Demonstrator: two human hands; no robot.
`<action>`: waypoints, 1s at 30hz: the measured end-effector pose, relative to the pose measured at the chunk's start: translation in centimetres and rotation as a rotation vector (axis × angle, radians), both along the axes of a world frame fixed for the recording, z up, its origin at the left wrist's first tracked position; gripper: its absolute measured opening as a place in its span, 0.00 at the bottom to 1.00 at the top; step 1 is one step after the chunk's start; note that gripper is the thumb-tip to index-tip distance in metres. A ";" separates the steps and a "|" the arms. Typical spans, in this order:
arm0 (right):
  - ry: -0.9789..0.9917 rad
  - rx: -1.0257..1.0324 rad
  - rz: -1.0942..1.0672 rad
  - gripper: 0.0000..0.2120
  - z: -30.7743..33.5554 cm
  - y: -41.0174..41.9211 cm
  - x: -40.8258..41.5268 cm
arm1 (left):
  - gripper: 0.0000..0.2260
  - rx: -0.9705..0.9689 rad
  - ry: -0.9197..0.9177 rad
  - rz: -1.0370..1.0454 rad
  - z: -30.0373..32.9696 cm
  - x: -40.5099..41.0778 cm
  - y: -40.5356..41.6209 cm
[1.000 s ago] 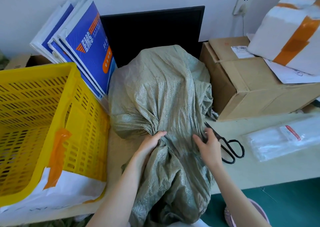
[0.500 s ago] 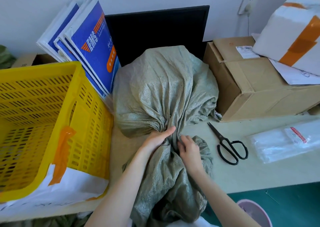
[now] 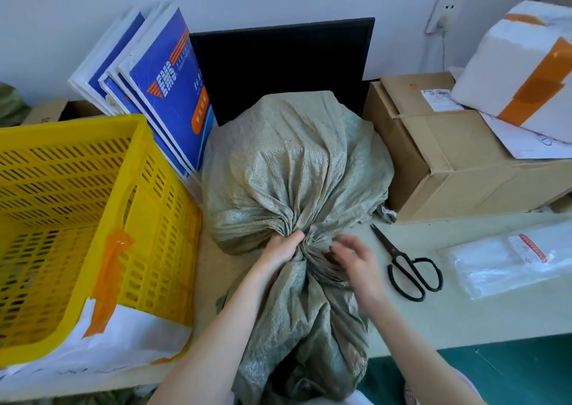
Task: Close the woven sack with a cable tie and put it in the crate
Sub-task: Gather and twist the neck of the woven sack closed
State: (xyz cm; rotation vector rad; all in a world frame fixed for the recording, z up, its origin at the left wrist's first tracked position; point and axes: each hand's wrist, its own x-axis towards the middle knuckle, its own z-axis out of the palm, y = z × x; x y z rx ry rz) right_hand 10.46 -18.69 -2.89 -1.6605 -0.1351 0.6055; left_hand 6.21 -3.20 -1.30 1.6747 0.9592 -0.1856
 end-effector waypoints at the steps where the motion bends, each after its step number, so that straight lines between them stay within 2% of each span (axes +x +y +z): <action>1: 0.147 0.061 -0.025 0.16 0.7 -0.1 1.6 | 0.14 0.015 0.013 -0.015 0.0 0.0 0.0; 3: 0.388 0.094 0.020 0.25 2.1 0.0 5.1 | 0.16 0.030 0.007 -0.062 -0.1 -0.1 0.2; 5: 0.439 -0.004 0.179 0.28 3.4 0.6 8.0 | 0.12 -0.046 -0.070 -0.109 0.1 -0.4 0.3; 6: 0.428 -0.044 0.244 0.26 3.7 1.1 9.1 | 0.12 -0.103 -0.111 -0.136 0.1 -0.6 0.4; 8: 0.375 -0.100 0.319 0.21 4.4 2.6 10.6 | 0.21 -0.124 -0.086 -0.229 0.7 -0.8 0.4; 11: 0.287 -0.144 0.404 0.07 4.9 5.0 10.9 | 0.21 -0.042 0.023 -0.332 0.7 -0.5 0.8; 12: 0.289 -0.148 0.452 0.07 5.0 5.7 10.7 | 0.21 0.004 0.036 -0.330 0.5 -0.3 1.0; 16: 0.398 -0.140 0.647 0.14 5.0 6.7 10.0 | 0.04 0.203 0.050 -0.361 0.0 0.1 1.1; 19: 0.438 -0.077 0.579 0.18 4.4 7.7 9.8 | 0.13 0.313 0.063 -0.435 -0.2 0.2 0.8; 23: 0.406 -0.122 0.286 0.10 3.4 9.3 9.0 | 0.18 0.482 0.175 -0.557 0.3 0.5 0.9; 24: 0.410 -0.116 0.235 0.10 3.2 9.5 8.9 | 0.17 0.464 0.208 -0.588 0.6 0.7 1.3; 25: 0.415 -0.108 0.207 0.10 3.2 9.4 8.9 | 0.15 0.357 0.224 -0.596 0.5 1.0 1.8; 26: 0.423 -0.102 0.199 0.10 3.3 9.3 9.0 | 0.16 0.180 0.224 -0.588 0.8 1.2 2.3; 28: 0.451 -0.087 0.205 0.10 3.5 8.9 8.9 | 0.27 -0.253 0.187 -0.466 1.5 1.0 3.3; 30: 0.486 -0.056 0.226 0.11 3.7 8.7 8.9 | 0.24 -0.462 0.133 -0.337 1.3 0.8 4.1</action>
